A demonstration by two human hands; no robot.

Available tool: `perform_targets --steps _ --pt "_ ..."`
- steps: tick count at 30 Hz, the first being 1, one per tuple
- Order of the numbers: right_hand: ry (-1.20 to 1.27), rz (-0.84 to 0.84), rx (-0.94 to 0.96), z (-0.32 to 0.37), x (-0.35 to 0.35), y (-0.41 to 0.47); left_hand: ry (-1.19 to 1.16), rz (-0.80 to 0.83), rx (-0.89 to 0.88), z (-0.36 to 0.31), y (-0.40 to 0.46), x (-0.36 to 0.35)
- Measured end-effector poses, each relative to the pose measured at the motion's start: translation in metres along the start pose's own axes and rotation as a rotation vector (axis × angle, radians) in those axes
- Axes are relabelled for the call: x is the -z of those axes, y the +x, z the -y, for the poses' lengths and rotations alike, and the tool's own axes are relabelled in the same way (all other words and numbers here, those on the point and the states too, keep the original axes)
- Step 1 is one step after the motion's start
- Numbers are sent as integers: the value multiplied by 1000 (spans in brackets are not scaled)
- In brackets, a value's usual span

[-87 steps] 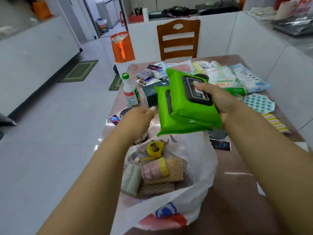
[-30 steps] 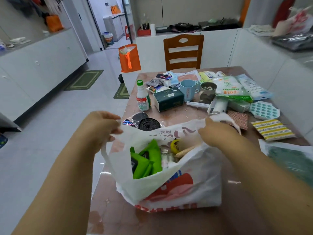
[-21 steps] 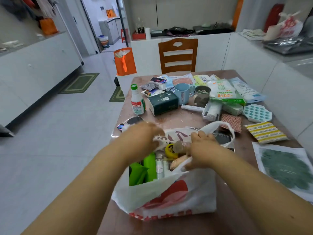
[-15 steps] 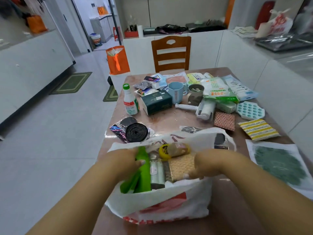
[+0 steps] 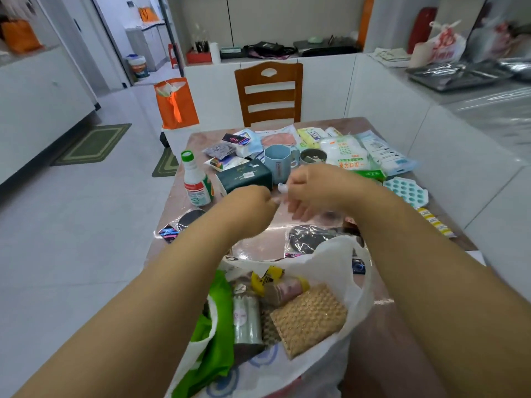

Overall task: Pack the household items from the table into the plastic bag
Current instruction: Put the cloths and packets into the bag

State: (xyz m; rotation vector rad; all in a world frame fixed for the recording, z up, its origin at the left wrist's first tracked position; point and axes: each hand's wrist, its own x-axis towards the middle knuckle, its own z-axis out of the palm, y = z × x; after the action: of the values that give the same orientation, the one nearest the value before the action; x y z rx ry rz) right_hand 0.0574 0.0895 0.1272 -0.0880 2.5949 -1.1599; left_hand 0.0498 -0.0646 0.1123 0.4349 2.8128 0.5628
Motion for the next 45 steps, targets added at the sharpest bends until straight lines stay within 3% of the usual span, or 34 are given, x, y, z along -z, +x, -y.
perform_targets --steps 1,3,6,8,11,16,24,26,28,30,33,36,38,40,42,45 --pt "0 -55 -27 -5 3 19 -147 8 52 -2 16 -7" --pt "-231 -93 -99 -31 0 53 -451 41 190 -3 42 -24" --pt "-611 24 -217 -92 -29 76 -644 88 372 2 58 -57" --pt "-656 75 -279 -134 -50 83 -717 100 470 7 60 -74" --pt "-698 -64 -288 -172 -63 93 -766 80 542 14 61 -88" --pt "-753 -12 -204 -183 -65 102 -948 53 588 10 66 -91" --pt "-757 62 -220 -180 -58 94 -980 -4 636 -2 79 -95" --pt "-565 5 -189 -174 -51 92 -888 -62 629 0 84 -97" --pt "-67 -166 -204 -166 -34 87 -800 -162 593 1 87 -97" --pt "425 -250 -228 -153 -14 82 -878 -183 562 -6 88 -98" --pt "628 -225 -185 -143 0 75 -1259 -14 476 -28 96 -103" --pt "723 -355 -187 -155 17 56 -1385 -36 463 -46 107 -114" --pt "471 -633 -347 -189 36 31 -1393 -53 429 -57 113 -120" --pt "143 -834 -657 -231 50 -3 -1416 19 388 -71 117 -127" --pt "0 -834 -960 -270 51 -38 -1411 120 361 -89 119 -134" --pt "-38 -653 -1188 -306 40 -72 -1347 183 370 -114 118 -148"
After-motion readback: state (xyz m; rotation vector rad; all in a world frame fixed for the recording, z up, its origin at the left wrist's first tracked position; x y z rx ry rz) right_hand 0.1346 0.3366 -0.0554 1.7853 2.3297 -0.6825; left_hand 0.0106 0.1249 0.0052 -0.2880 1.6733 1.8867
